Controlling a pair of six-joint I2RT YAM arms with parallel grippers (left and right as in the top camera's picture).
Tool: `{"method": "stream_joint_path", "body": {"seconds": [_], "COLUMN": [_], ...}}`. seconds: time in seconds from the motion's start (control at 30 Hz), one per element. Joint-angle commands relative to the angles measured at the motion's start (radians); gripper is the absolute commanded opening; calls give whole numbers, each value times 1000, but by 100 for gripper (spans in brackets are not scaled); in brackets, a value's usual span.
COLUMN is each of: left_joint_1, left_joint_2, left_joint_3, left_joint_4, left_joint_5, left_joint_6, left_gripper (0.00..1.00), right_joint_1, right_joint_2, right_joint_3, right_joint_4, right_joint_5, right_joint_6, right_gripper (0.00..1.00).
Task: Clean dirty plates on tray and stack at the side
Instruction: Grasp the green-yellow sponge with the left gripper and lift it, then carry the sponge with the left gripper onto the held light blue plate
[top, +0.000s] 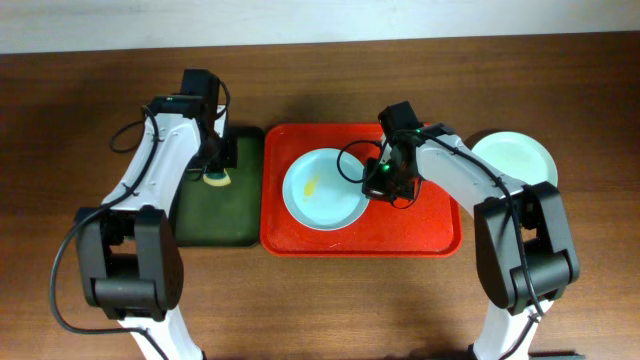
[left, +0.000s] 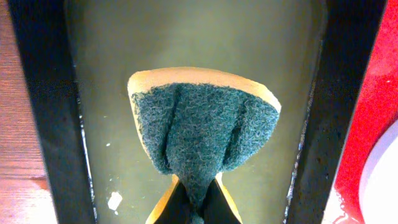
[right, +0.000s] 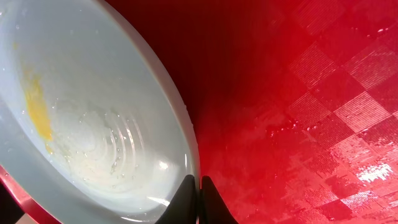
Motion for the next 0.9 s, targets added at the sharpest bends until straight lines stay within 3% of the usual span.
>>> {"method": "stream_joint_path", "body": {"seconds": [0.0,0.27,0.33,0.4,0.5,0.57,0.63,0.87], "left_joint_1": [-4,-32,-58,-90,-155,-193,-223,-266], "left_joint_2": [10,10,14,16,17,24,44,117], "left_joint_3": [16,110,110,110,110,110,110,110], "left_joint_4": [2,-99,-97,-76,-45,-28,-24,29], "left_joint_5": [55,57,84,101,141,161,161,169], "left_joint_6": [21,23,23,7,-14,-25,-37,-37], "left_gripper": [0,0,0,0,0,0,0,0], "right_joint_1": [16,44,44,44,44,45,45,45], "right_joint_2": [3,3,3,3,3,3,3,3], "right_joint_3": [-7,-7,-7,-7,-7,-7,-7,-7], "right_joint_4": [-2,-31,-20,-5,0,-1,-8,-12], "right_joint_5": [-9,-4,5,25,36,36,36,36], "right_joint_6": [0,-1,-12,-11,-11,-11,-11,-11], "right_gripper": [4,5,26,29,27,14,8,4]}}
